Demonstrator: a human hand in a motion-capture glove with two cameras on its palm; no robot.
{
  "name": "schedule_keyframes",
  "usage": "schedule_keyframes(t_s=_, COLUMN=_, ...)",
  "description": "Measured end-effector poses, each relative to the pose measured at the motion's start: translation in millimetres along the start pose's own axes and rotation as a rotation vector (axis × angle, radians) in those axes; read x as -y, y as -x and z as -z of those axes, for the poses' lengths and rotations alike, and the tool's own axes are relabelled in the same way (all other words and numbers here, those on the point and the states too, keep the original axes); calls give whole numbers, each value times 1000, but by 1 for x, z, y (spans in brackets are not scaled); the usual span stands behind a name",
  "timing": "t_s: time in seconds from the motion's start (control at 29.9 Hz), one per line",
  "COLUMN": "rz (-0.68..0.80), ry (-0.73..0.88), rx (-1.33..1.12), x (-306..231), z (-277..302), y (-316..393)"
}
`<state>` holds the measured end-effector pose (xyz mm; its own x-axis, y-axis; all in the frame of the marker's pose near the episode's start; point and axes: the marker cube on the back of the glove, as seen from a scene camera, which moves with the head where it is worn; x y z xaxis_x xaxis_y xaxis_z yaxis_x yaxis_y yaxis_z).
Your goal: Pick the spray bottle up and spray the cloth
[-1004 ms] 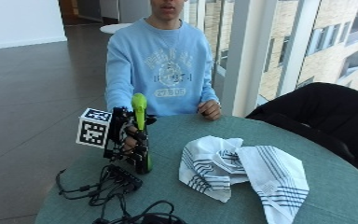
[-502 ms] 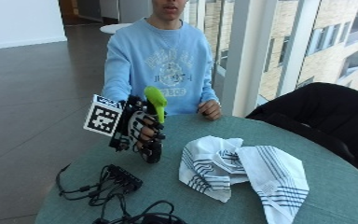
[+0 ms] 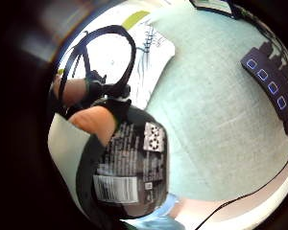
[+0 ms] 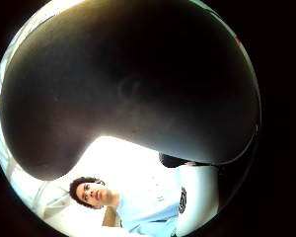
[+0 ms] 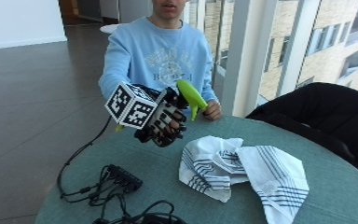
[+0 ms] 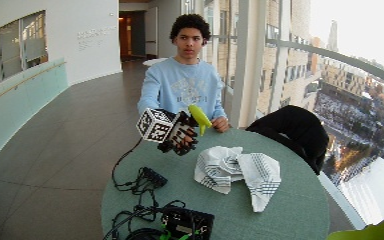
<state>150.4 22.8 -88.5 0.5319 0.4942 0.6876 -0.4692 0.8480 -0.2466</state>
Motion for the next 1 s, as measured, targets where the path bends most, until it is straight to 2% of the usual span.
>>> schedule_keyframes(t_s=0.5, rz=-8, ry=42, rx=-42, x=17, z=-23, y=18)
schedule_keyframes(t_s=1.0, rz=-38, ry=82, rx=-76, x=12, z=-19, y=21)
